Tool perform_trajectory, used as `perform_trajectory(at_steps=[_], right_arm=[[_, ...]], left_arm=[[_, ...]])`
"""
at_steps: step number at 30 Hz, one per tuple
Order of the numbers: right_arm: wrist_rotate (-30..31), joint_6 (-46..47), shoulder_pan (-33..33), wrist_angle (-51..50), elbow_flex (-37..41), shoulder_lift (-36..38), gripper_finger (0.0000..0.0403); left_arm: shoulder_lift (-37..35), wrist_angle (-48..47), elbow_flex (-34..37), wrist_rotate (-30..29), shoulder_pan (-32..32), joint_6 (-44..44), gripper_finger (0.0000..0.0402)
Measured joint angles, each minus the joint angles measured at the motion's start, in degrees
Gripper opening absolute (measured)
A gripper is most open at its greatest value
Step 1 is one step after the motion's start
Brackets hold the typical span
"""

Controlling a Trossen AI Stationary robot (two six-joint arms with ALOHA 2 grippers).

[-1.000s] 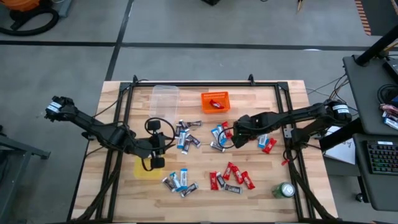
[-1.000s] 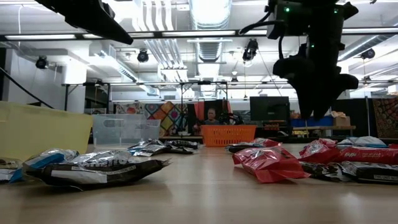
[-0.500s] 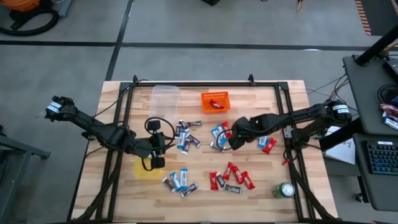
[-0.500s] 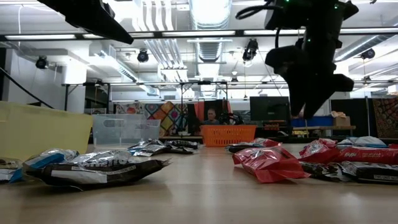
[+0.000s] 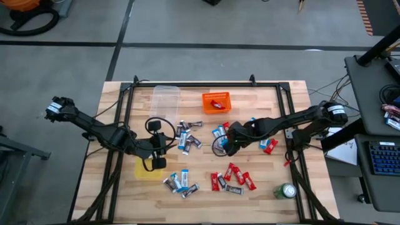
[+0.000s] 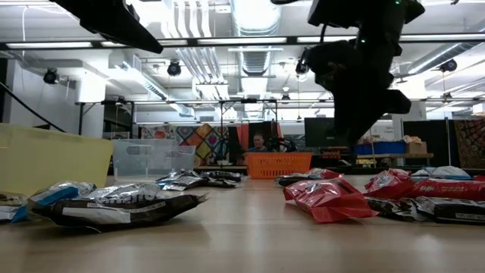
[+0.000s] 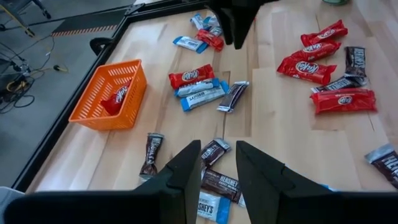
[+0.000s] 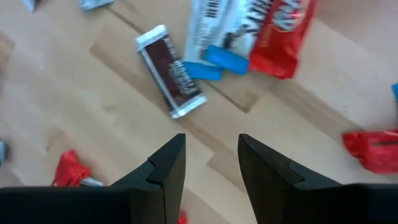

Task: Sort candy
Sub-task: Put the center brown candy into the transparent bin

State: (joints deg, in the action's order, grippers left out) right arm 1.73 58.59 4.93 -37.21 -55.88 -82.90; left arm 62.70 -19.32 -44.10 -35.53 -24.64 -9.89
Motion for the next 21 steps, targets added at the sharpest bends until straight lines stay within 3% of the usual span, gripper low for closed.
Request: perform_trajectory(at_steps=[10,16,21], right_arm=[[-8.31,-4.96,4.03,-6.44,-7.93,-7.16,0.0137],[-8.41,-1.69,7.59,-17.68,-14.61,-12.05,0.0137],[-7.46,-3.44,9.59,-18.02,-18.29,-15.23,0.0137]], left_arm=[[0.0,-0.06,0.0,0.02,-0.02,-0.27,0.0084],[0.0,-0.01,0.0,0.04,0.0,-0.03,0.0084],[0.0,0.03,0.0,0.04,0.0,0.15,0.0084]])
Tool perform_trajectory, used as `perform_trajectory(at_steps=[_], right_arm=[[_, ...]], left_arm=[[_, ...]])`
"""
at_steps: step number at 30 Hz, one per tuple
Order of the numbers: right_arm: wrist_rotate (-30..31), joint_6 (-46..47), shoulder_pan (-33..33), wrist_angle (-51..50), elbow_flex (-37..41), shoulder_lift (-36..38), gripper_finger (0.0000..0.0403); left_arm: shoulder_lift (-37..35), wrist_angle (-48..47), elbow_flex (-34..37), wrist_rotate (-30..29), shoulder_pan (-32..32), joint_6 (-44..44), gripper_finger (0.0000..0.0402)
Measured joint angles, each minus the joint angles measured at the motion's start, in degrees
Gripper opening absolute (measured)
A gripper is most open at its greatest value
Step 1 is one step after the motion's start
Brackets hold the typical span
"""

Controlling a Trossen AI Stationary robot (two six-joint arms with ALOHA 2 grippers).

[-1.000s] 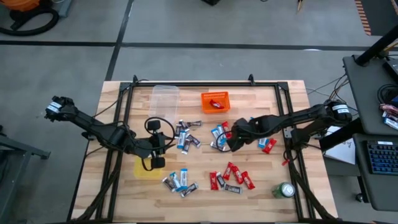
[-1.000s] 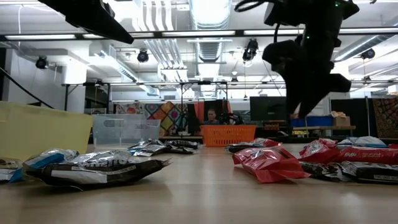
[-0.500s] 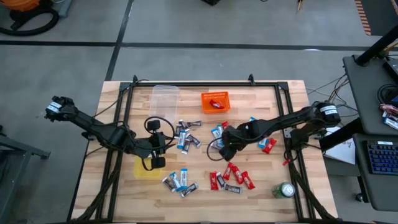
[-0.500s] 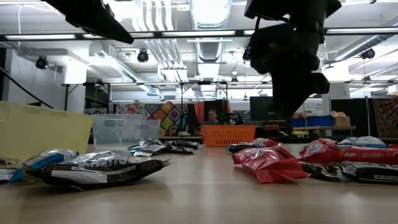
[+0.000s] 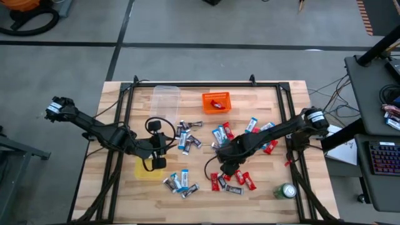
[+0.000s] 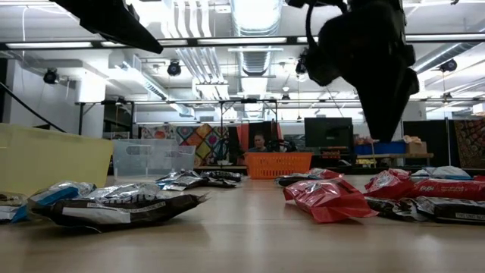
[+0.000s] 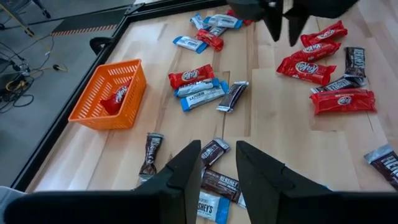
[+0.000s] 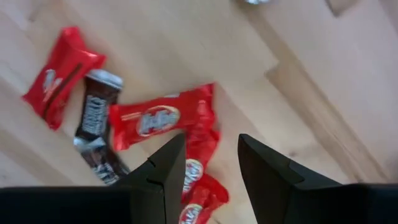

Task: Sort candy
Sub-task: Put the center brown candy into the transparent bin

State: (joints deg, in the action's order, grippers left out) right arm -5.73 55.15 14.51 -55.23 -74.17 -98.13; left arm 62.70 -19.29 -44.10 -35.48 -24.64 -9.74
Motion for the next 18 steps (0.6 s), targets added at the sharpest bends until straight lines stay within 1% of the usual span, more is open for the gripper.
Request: perform_trajectory(at_steps=[2,6,7,8,11,14,18], right_arm=[[3.35,-3.05,0.17,0.46,-1.23,-0.9,0.0137],[14.76,-13.22,0.45,1.61,-2.63,-1.99,0.0137],[16.5,-15.33,0.49,1.98,-2.65,-2.03,0.0137],[17.65,-17.02,0.49,2.47,-2.57,-2.05,0.0137],[17.74,-22.0,0.12,5.5,-1.75,-2.05,0.0137],[18.48,-25.04,-0.31,8.47,-0.82,-2.11,0.0137],[22.83,-26.95,-0.54,10.38,0.23,-3.06,0.0137]], left_arm=[[0.02,0.0,0.0,0.0,0.0,0.0,0.0084],[0.02,0.06,0.0,0.0,0.0,0.02,0.0084],[0.02,0.14,0.0,0.0,0.0,0.02,0.0084],[0.02,0.14,0.0,0.0,0.0,-0.01,0.0084],[0.02,-0.03,0.0,0.33,-0.07,-1.62,0.0084],[0.02,-0.15,0.0,0.96,-0.07,-3.57,0.0084],[0.02,-0.16,0.46,1.09,-0.11,-5.37,0.0084]])
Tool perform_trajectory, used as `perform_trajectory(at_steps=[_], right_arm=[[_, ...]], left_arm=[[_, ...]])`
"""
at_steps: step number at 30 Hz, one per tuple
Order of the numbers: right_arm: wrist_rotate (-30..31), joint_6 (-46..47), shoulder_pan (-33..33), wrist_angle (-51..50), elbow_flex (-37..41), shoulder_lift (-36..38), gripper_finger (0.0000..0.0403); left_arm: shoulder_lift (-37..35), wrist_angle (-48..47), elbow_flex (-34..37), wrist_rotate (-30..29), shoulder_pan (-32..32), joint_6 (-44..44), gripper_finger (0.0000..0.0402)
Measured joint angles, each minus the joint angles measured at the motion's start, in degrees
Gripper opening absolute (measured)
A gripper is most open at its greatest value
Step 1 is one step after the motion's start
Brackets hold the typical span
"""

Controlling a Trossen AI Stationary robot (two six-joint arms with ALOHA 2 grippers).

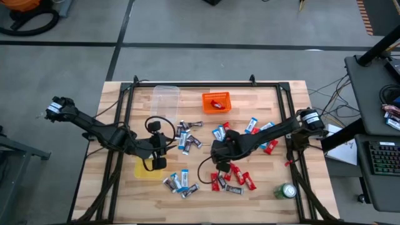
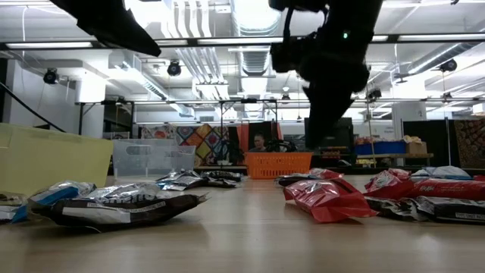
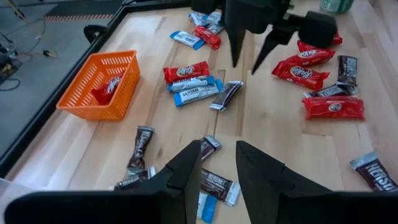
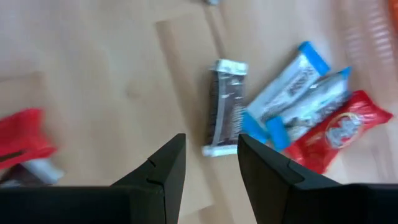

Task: Sort candy
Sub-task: Put the center brown candy into the transparent bin

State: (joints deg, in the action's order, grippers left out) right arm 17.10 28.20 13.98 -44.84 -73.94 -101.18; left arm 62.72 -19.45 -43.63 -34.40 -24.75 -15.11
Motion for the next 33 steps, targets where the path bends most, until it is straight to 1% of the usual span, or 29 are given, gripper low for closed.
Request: perform_trajectory(at_steps=[6,12,19,22,28,30,33], right_arm=[[0.94,-1.37,-0.3,4.96,1.98,-1.67,0.0137],[0.92,-1.28,-2.07,7.32,4.74,-3.37,0.0137],[-1.03,-1.8,-3.15,11.35,7.9,-3.91,0.013],[-1.95,-1.04,-3.34,11.82,8.66,-3.61,0.0106],[-2.4,-0.5,-3.36,12.55,9.12,-3.0,0.0022],[-3.13,-1.07,-3.39,12.32,8.77,-2.98,0.0018],[-6.1,-1.89,-3.49,12.29,8.05,-2.96,0.0016]], left_arm=[[0.0,0.06,0.42,0.05,-0.02,-2.07,0.0084],[0.0,0.15,0.67,0.12,-0.07,-2.86,0.0084],[0.0,0.49,0.7,0.12,-0.07,-3.02,0.0084],[0.0,0.6,0.7,0.09,-0.07,-3.02,0.0084],[0.0,3.69,2.09,0.07,-0.07,-2.97,0.0084],[0.0,7.05,3.41,0.09,-0.07,-2.09,0.0084],[0.0,13.02,5.78,1.02,-0.07,0.32,0.0084]])
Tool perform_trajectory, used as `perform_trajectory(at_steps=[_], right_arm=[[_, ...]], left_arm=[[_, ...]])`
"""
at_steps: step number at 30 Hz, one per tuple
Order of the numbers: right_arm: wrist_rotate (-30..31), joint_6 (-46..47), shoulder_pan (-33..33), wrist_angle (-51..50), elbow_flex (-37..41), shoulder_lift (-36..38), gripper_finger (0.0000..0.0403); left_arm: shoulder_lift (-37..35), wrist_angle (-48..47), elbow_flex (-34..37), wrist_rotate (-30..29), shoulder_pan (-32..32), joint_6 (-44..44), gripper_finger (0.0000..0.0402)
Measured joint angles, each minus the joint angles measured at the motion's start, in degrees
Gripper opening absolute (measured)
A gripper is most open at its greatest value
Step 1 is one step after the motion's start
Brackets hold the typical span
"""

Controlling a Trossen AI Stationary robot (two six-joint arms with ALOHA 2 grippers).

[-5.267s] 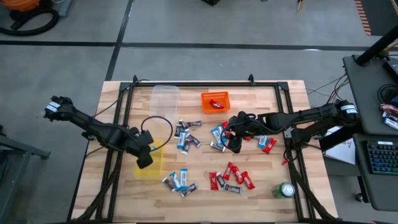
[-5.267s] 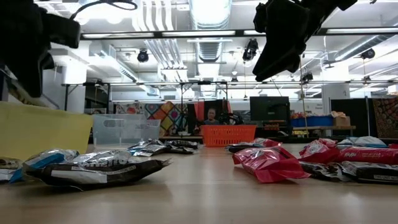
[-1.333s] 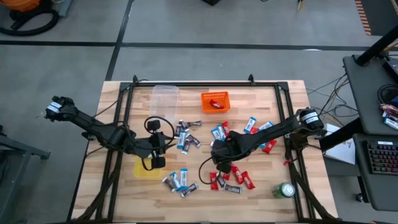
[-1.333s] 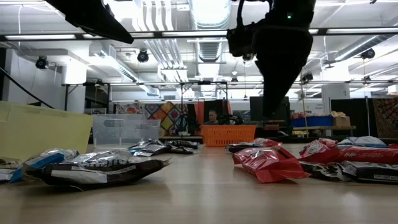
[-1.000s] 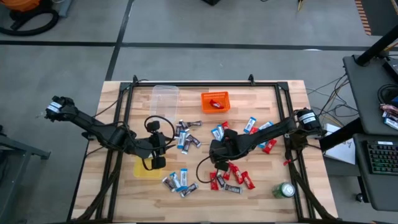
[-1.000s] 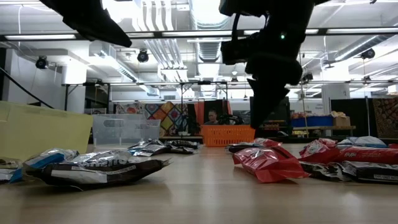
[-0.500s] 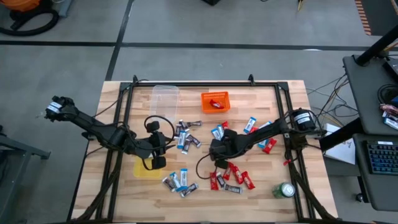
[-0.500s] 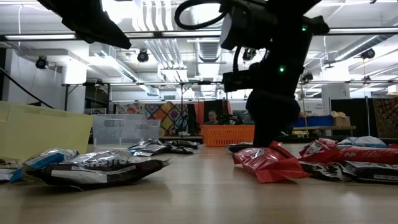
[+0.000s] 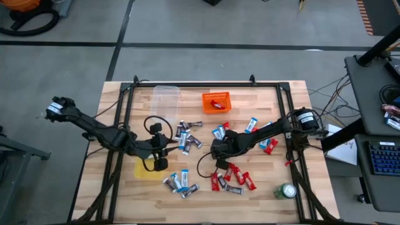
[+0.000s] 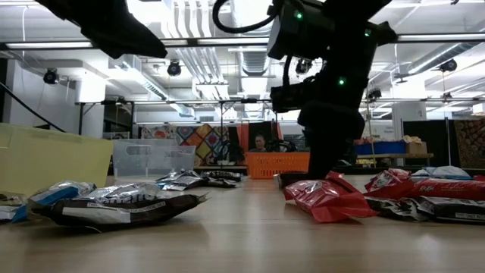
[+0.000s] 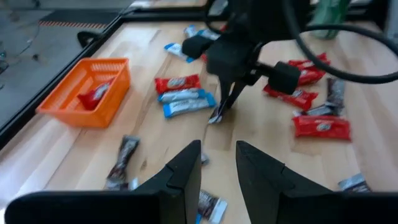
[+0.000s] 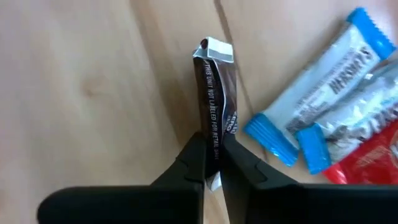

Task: Sort candy
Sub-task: Put the center brown candy into the transparent bin

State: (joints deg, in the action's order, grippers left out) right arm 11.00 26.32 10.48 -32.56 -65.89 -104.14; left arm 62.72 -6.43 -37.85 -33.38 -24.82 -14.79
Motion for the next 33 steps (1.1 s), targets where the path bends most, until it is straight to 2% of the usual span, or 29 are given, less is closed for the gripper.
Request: perform_trajectory(at_steps=[5,9,13,16,18,22,27,33], right_arm=[[-5.07,-0.72,0.12,0.42,-0.17,1.67,0.0015],[-7.74,-1.68,0.13,5.06,-0.17,4.02,0.0014],[-11.22,-5.22,0.12,14.11,-0.17,5.2,0.0014],[-16.28,-8.02,-0.38,23.34,-0.17,5.47,0.0014],[-19.86,-9.41,-0.93,28.51,-0.17,5.47,0.0013],[-22.89,-11.11,-1.77,36.28,-0.17,5.47,0.0013],[-26.26,-12.1,-3.06,42.32,-0.17,5.55,0.0013],[-26.46,-13.41,-3.72,43.6,-0.17,5.55,0.0013]], left_arm=[[0.0,11.38,4.16,2.41,-0.01,3.94,0.0084],[0.0,20.04,8.05,2.85,0.0,6.14,0.0084],[0.0,27.46,11.74,6.03,-0.02,7.55,0.0092],[0.0,30.66,13.65,7.55,-0.02,7.85,0.011],[0.0,31.51,14.35,8.77,-0.02,7.87,0.0127],[0.43,31.87,15.02,11.49,-0.04,7.7,0.0162],[4.81,38.29,15.07,12.39,-0.04,8.19,0.0189],[12.4,49.53,15.07,12.22,0.0,10.84,0.0192]])
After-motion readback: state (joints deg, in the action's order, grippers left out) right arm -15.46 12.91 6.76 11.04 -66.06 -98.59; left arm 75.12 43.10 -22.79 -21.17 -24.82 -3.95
